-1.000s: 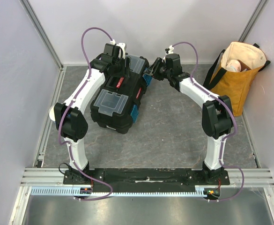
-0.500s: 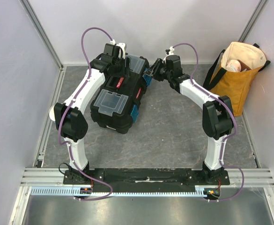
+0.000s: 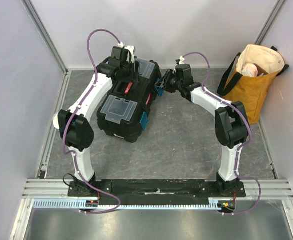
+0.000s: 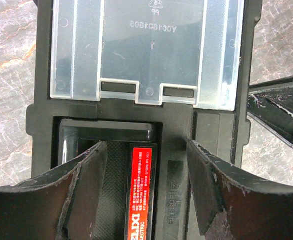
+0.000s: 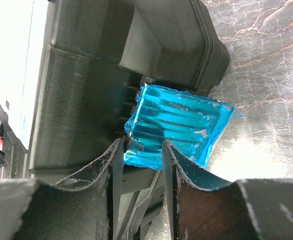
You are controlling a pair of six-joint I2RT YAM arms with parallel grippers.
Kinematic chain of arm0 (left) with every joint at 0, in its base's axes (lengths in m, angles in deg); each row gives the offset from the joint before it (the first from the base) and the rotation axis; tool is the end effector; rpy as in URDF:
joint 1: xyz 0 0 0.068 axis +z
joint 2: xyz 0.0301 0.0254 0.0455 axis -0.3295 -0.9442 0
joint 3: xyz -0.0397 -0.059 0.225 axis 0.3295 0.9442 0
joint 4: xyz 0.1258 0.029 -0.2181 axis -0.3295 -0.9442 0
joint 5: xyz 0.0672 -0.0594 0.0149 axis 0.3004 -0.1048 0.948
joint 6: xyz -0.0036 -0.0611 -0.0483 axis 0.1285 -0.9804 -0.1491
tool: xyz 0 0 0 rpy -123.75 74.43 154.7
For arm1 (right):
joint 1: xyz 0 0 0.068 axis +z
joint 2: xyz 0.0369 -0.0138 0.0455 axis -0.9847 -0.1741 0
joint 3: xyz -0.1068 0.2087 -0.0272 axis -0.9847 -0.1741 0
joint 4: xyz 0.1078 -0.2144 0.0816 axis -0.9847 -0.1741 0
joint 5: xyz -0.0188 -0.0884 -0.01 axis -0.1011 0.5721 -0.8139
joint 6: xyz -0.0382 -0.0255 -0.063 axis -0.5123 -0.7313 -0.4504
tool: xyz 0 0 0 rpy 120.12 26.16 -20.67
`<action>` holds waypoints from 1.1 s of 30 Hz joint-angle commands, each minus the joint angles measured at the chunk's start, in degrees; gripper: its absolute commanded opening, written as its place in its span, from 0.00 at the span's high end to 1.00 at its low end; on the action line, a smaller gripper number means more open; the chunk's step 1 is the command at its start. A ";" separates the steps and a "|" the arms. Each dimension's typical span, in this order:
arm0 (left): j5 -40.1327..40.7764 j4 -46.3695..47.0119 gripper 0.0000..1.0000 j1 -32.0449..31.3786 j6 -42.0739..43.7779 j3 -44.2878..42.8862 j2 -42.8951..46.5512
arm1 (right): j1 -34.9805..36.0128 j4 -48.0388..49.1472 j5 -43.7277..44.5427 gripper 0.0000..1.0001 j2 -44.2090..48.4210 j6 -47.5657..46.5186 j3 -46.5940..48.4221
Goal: Pack the tool kit
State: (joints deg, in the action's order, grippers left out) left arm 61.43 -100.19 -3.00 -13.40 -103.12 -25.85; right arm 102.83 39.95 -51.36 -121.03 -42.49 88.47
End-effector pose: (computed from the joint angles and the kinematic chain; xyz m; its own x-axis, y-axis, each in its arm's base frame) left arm 0.4108 -0.1687 0.2893 -0.6704 0.0878 -0.7368 0.2744 0.9519 -0.1363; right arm 0.4300 0.1965 0.1990 -0.6920 0.4208 -0.5866 -0.1165 0.7368 0.6660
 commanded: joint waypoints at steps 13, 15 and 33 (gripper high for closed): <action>-3.25 -7.68 0.29 -1.49 0.35 1.03 -1.33 | -0.09 -3.35 -0.38 0.55 -1.74 2.27 4.02; -2.98 -8.11 0.28 -1.32 0.27 -0.11 -1.33 | -0.70 -4.23 0.05 0.55 -1.39 2.45 5.34; -4.82 -7.51 0.23 7.02 -4.73 -14.88 -0.89 | -5.80 -9.23 7.17 0.60 4.59 -1.76 3.42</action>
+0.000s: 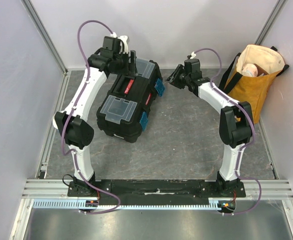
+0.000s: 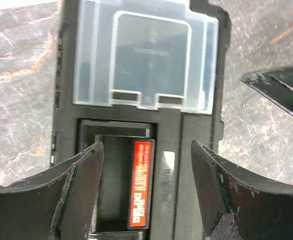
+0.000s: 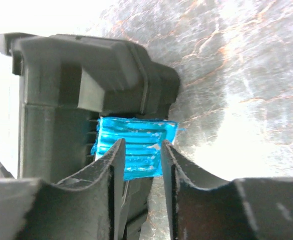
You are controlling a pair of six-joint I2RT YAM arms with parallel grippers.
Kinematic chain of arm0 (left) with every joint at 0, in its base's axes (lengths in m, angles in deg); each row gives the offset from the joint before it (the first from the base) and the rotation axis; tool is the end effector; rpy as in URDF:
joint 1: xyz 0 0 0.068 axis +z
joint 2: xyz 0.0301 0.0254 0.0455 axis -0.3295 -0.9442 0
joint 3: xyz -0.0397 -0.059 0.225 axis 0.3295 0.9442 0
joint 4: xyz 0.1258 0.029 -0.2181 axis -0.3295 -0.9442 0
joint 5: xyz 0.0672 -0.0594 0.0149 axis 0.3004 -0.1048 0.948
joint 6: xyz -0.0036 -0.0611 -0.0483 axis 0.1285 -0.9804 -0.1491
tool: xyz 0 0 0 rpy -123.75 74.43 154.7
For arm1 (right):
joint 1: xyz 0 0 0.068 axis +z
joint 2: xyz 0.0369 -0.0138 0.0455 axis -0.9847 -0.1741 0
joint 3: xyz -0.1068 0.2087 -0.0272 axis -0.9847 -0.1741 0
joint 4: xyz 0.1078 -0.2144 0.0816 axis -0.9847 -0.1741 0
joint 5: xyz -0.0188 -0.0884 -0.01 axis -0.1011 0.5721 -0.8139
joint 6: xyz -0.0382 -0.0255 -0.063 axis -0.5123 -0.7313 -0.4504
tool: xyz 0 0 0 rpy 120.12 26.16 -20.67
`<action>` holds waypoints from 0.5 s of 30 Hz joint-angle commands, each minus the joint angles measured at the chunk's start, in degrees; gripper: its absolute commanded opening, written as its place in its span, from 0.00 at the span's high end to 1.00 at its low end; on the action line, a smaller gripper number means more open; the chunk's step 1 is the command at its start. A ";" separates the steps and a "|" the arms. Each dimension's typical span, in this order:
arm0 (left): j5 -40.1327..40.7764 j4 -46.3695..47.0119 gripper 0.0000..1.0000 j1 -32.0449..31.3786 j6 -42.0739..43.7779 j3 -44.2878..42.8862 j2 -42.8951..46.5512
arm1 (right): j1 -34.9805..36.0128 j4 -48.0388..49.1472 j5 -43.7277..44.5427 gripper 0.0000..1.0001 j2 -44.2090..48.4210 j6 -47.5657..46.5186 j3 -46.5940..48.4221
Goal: Pack the tool kit
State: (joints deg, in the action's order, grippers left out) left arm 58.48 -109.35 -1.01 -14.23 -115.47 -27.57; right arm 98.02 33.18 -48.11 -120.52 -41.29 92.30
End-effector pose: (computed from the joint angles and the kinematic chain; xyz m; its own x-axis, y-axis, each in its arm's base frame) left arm 0.4093 -0.1554 0.3322 -0.6653 0.0468 -0.7451 0.2707 0.9452 -0.1823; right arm 0.4455 0.1561 0.2125 -0.6488 0.5024 -0.5715 0.0175 0.7607 0.6489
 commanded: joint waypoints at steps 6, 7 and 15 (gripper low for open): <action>-9.33 4.29 0.23 14.17 -7.51 -1.48 -1.61 | -0.82 -9.05 8.58 0.79 1.99 -8.14 0.81; -10.30 4.90 0.24 15.32 -7.69 -1.39 -2.58 | -0.56 -10.54 10.49 0.82 1.11 -9.02 1.43; -20.66 11.13 0.25 21.82 -10.06 -1.56 -12.94 | 2.08 -15.30 13.67 0.91 -5.48 -12.54 7.23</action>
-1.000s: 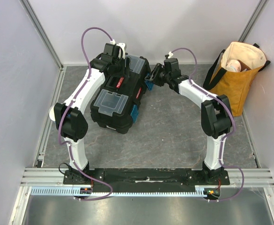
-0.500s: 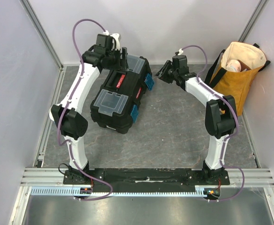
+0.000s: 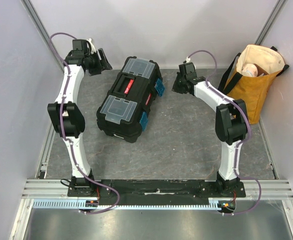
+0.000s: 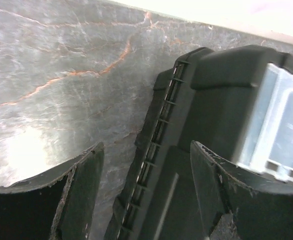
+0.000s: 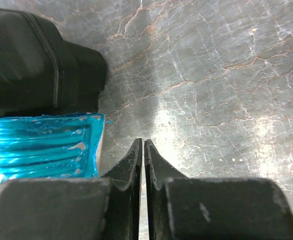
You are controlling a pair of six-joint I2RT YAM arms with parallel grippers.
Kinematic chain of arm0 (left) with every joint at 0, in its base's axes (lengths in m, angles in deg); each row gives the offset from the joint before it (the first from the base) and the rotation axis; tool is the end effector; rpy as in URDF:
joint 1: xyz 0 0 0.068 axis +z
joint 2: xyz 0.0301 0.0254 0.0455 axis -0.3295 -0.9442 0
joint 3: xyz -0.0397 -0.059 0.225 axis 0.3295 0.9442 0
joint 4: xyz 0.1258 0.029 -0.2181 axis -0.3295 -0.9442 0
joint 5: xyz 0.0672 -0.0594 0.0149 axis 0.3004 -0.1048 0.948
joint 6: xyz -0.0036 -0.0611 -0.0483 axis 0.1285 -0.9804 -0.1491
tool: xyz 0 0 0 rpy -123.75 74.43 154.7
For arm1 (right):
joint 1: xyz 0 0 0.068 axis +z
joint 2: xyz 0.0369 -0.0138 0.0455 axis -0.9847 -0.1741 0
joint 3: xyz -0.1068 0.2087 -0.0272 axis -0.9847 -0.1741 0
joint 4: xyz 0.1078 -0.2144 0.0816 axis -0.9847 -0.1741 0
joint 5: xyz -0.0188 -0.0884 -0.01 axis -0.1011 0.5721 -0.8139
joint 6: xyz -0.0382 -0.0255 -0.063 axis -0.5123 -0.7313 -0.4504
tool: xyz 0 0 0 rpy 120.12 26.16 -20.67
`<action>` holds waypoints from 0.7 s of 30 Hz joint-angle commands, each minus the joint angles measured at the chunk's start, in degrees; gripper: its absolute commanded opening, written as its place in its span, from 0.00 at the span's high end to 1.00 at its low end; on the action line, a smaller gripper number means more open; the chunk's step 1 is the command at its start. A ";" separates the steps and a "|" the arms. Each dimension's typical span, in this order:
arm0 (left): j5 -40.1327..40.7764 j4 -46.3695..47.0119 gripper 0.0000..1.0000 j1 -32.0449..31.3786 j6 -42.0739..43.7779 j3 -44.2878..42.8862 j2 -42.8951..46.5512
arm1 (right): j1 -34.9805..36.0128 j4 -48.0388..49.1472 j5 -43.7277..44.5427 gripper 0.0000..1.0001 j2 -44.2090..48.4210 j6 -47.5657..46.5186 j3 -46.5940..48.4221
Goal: Pack the tool kit
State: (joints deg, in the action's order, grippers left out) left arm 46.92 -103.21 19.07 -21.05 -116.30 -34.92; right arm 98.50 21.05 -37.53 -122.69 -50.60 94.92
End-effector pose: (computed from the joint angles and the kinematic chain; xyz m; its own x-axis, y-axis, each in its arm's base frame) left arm 0.4714 -0.0188 0.2941 -0.6785 -0.2896 -0.6751 -0.0035 0.9203 -0.3913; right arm 0.4402 0.1455 0.1874 -0.6945 0.3581 -0.6240 0.1110 0.9103 0.3988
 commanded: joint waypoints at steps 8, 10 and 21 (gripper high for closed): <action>-24.40 16.86 0.31 1.75 -6.76 0.67 -13.08 | 3.62 -6.95 3.01 0.94 -11.49 -4.73 12.25; -26.95 19.58 0.31 1.66 -7.55 1.72 -13.61 | 4.15 -7.04 3.01 0.95 -13.25 -4.64 14.18; -35.31 25.65 0.35 0.87 -12.99 10.15 -13.44 | 4.77 -5.46 3.36 0.97 -18.97 -3.76 21.05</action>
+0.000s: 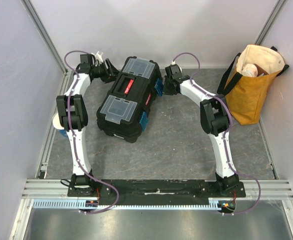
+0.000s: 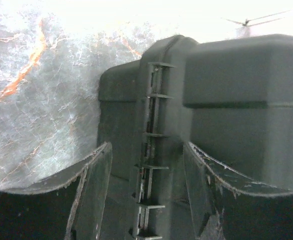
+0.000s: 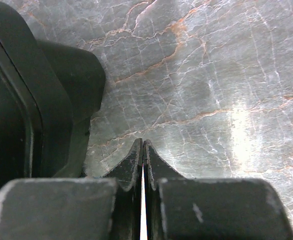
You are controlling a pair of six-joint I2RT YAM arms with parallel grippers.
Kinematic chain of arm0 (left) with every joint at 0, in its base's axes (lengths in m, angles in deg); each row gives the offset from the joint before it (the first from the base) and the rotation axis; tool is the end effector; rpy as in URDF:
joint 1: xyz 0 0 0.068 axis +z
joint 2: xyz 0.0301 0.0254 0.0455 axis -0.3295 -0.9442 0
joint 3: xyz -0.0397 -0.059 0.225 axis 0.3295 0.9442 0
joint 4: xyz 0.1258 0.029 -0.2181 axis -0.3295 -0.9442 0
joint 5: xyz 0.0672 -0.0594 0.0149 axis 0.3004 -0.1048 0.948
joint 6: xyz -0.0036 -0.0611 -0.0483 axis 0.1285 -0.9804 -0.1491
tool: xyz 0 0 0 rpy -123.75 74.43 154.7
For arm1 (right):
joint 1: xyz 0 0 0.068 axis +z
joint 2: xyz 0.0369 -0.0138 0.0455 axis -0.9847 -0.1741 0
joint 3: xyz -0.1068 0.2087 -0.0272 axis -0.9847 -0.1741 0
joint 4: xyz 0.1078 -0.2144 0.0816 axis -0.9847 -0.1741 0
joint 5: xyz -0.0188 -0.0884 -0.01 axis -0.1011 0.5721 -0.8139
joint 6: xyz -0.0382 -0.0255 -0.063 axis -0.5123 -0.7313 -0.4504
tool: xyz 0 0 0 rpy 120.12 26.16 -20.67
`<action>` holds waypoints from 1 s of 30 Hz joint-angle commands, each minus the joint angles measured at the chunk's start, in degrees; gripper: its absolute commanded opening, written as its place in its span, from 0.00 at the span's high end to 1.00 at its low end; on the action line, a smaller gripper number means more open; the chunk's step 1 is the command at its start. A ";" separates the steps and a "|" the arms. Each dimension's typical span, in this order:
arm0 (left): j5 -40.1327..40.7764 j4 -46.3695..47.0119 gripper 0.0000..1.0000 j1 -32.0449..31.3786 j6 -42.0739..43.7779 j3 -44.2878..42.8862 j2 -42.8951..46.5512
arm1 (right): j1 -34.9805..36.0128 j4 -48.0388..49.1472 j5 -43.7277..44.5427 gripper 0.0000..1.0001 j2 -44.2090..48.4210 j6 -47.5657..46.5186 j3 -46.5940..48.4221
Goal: Pack the tool kit
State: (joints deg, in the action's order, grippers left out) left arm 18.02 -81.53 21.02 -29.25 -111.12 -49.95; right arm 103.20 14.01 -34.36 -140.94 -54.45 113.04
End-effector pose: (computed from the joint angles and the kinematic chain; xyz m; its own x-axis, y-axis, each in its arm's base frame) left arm 0.5205 -0.0301 0.1861 -0.7907 -0.3375 -0.5108 0.1935 0.6538 -0.7315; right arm 0.4704 0.1958 0.1338 -0.7755 0.2132 -0.5943 0.0553 0.9606 0.2725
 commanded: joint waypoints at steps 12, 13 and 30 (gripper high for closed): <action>-12.30 13.11 0.43 -7.40 -12.71 16.23 4.76 | 0.42 9.31 -6.66 0.98 -1.42 4.03 -0.41; -12.39 13.29 0.44 -7.75 -13.24 16.84 4.94 | 0.42 10.01 -7.10 0.98 -1.51 4.65 -0.41; -13.62 6.80 0.55 -11.01 -13.16 18.96 2.48 | 3.14 18.98 -9.21 1.00 -5.99 14.41 2.58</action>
State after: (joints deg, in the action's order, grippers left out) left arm 16.36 -61.42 20.43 -43.54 -93.65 -44.49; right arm 101.60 18.03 -40.65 -143.63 -46.97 111.93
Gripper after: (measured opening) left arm 0.472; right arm 0.004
